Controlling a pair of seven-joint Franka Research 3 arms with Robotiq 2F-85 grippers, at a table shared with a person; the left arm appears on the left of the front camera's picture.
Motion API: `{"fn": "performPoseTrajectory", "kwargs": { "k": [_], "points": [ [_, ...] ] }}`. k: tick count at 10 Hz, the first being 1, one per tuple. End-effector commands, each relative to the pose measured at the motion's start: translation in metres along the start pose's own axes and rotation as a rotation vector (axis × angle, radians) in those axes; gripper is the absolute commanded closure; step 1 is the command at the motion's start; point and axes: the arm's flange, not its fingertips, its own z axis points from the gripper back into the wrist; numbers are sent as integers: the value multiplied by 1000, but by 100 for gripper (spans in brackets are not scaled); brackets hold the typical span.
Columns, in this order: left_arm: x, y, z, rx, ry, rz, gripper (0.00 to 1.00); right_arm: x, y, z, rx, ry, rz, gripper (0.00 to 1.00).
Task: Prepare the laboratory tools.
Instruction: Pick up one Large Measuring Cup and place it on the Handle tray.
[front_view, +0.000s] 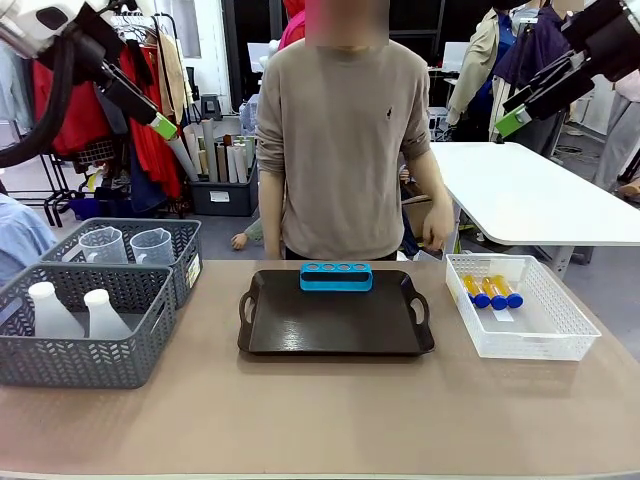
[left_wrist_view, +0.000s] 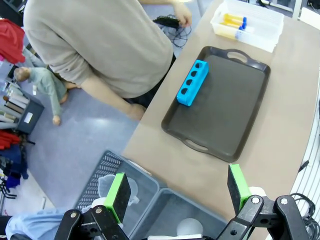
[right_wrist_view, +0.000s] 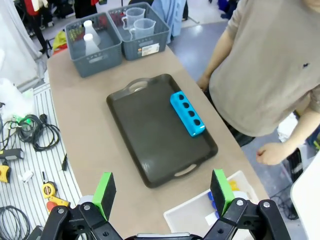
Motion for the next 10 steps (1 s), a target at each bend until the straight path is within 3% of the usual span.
{"fn": "performPoseTrajectory", "kwargs": {
  "k": [1, 7, 8, 10],
  "points": [
    [0, 2, 2, 2, -20, 0, 0, 2, 1, 0, 10, -17, 2, 0],
    [0, 0, 0, 2, -1, 0, 0, 2, 1, 0, 10, -17, 2, 0],
    [1, 4, 3, -86, 26, -13, 0, 2, 1, 0, 10, -17, 2, 0],
    [-6, 23, -5, -79, 157, 83, 0, 2, 1, 0, 10, -17, 2, 0]
  ]
}}
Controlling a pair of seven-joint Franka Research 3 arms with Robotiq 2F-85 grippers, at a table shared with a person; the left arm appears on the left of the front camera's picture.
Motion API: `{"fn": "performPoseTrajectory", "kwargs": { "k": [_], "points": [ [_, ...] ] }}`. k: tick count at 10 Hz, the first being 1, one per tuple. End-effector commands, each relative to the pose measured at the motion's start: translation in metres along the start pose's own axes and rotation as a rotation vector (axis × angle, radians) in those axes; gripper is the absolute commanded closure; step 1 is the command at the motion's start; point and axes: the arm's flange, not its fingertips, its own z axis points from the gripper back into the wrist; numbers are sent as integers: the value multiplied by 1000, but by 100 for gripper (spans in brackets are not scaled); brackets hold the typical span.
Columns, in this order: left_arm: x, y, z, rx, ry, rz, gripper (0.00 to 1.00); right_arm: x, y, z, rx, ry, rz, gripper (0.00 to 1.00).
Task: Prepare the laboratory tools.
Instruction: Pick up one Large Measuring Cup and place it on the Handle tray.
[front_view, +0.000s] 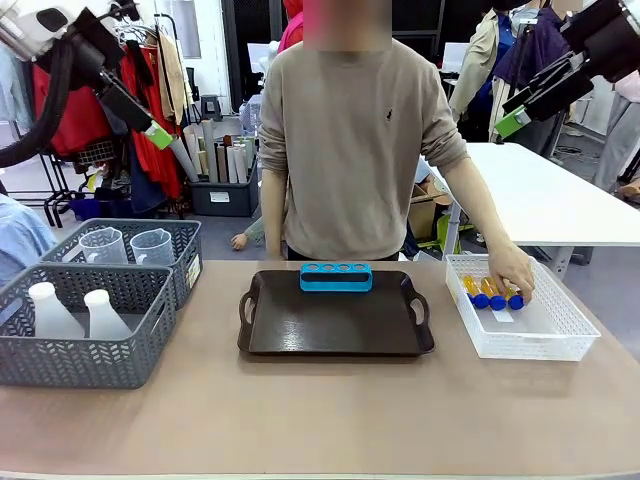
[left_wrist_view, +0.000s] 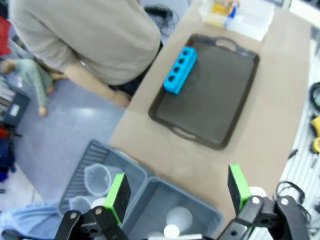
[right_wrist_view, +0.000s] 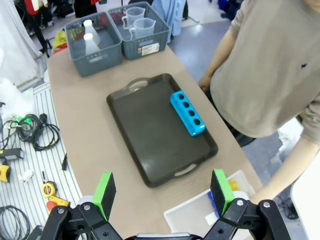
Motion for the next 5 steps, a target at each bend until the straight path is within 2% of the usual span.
{"fn": "performPoseTrajectory", "kwargs": {
  "k": [1, 2, 3, 4, 5],
  "points": [
    [-8, 31, 1, 0, 161, 106, 0, 1, 0, 0, 11, -19, 1, 0],
    [-21, 43, 0, 38, 280, 171, 0, 1, 0, 0, 11, -19, 1, 0],
    [-32, 55, -8, 45, 325, 210, 0, 1, 0, 0, 11, -19, 1, 0],
    [-46, 66, -10, 123, 415, 233, 0, 1, 0, 0, 11, -19, 1, 0],
    [-64, 80, -17, 127, 452, 246, 0, 1, 0, 0, 11, -19, 1, 0]
  ]
}}
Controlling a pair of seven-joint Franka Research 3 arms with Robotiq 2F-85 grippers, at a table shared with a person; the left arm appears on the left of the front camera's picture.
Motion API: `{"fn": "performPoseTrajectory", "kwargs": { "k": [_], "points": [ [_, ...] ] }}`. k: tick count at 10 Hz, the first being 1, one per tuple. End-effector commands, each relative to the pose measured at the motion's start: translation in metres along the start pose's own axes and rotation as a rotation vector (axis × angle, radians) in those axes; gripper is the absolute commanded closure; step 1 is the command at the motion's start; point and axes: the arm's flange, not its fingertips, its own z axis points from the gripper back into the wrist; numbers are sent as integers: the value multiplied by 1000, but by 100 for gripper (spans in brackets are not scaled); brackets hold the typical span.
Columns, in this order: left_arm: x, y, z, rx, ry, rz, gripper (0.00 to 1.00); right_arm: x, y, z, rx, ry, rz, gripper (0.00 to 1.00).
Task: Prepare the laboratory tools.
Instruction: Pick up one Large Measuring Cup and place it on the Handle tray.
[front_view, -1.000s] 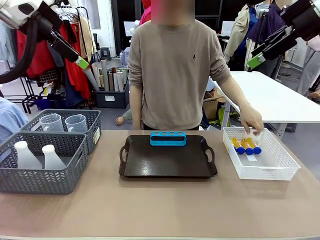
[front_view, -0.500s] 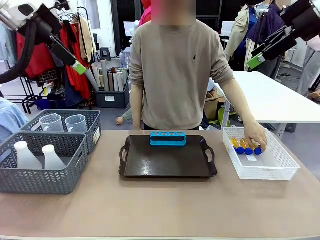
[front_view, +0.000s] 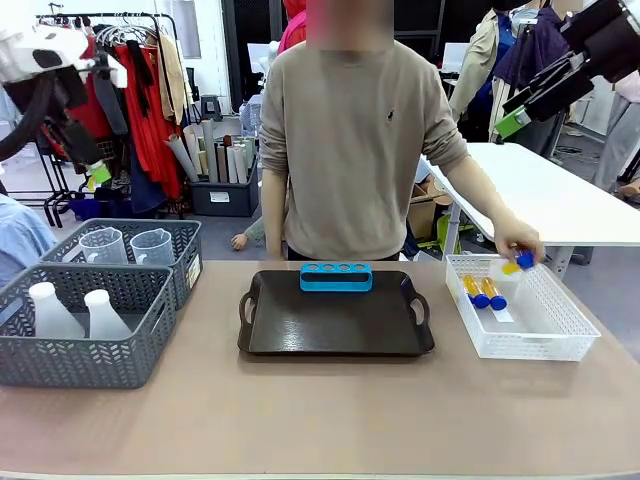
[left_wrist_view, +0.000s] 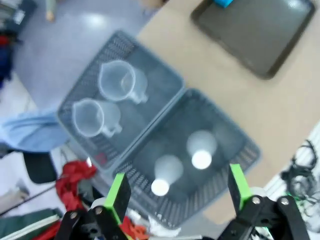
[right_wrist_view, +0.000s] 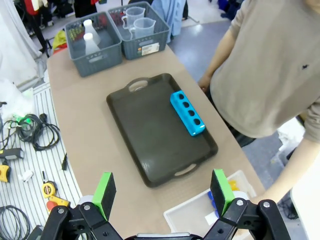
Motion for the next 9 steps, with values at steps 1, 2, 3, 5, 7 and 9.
{"fn": "performPoseTrajectory", "kwargs": {
  "k": [1, 2, 3, 5, 7, 9],
  "points": [
    [-6, 10, -13, 19, 127, 43, 0, 1, 0, 0, 11, -19, 1, 0],
    [-11, 20, -29, 29, 160, 78, 0, 1, 0, 0, 11, -19, 1, 0],
    [-6, 23, -34, 50, 105, 86, 0, 1, 0, 0, 11, -19, 1, 0],
    [-15, 25, -35, 29, 126, 60, 0, 1, 0, 0, 11, -19, 1, 0],
    [-15, 25, -35, 29, 126, 60, 0, 1, 0, 0, 11, -19, 1, 0],
    [-10, 24, -37, 17, 102, 64, 0, 1, 0, 0, 11, -19, 1, 0]
  ]
}}
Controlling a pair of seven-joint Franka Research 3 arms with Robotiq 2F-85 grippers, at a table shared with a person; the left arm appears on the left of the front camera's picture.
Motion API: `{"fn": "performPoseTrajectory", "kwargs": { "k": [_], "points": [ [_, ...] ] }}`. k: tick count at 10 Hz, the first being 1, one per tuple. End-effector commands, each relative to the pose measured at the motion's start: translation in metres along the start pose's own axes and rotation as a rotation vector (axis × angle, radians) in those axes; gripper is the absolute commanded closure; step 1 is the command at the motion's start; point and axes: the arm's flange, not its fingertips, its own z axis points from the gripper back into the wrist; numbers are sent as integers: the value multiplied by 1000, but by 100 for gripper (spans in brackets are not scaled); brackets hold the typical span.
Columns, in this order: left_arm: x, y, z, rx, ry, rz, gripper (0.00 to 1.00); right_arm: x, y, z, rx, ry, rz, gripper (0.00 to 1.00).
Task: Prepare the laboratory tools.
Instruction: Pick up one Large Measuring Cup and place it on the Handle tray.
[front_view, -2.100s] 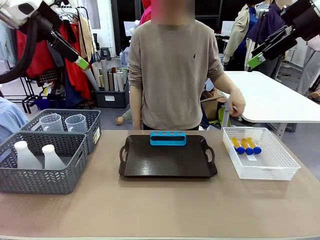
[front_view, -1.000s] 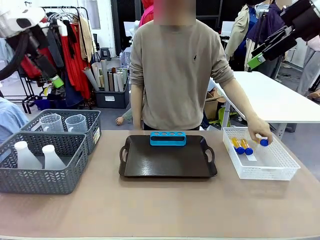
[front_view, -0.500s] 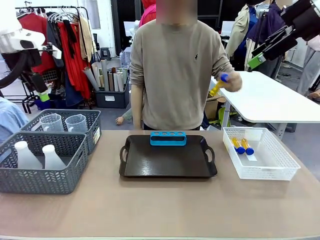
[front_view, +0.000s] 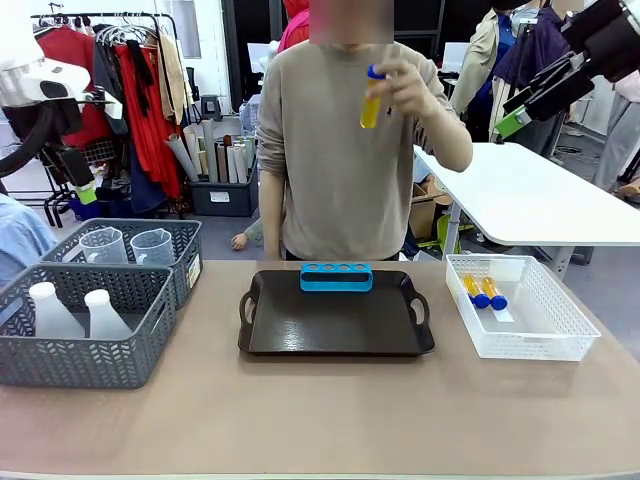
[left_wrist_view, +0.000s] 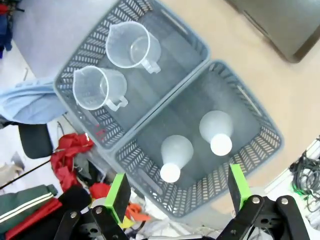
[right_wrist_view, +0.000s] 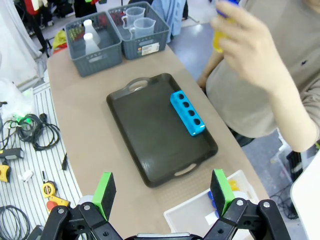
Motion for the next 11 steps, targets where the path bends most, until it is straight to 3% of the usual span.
{"fn": "performPoseTrajectory", "kwargs": {
  "k": [1, 3, 6, 7, 11],
  "points": [
    [6, 17, -26, 26, 48, 97, 0, 1, 0, 0, 11, -20, 1, 0],
    [2, 57, -74, 13, 116, 304, 0, 1, 0, 0, 11, -20, 1, 0],
    [-9, 89, -132, 76, 125, 442, 0, 1, 0, 0, 11, -20, 1, 0],
    [-10, 101, -150, 71, 88, 443, 0, 1, 0, 0, 11, -20, 1, 0],
    [3, 126, -203, 67, 107, 522, 0, 1, 0, 0, 11, -20, 1, 0]
  ]
}}
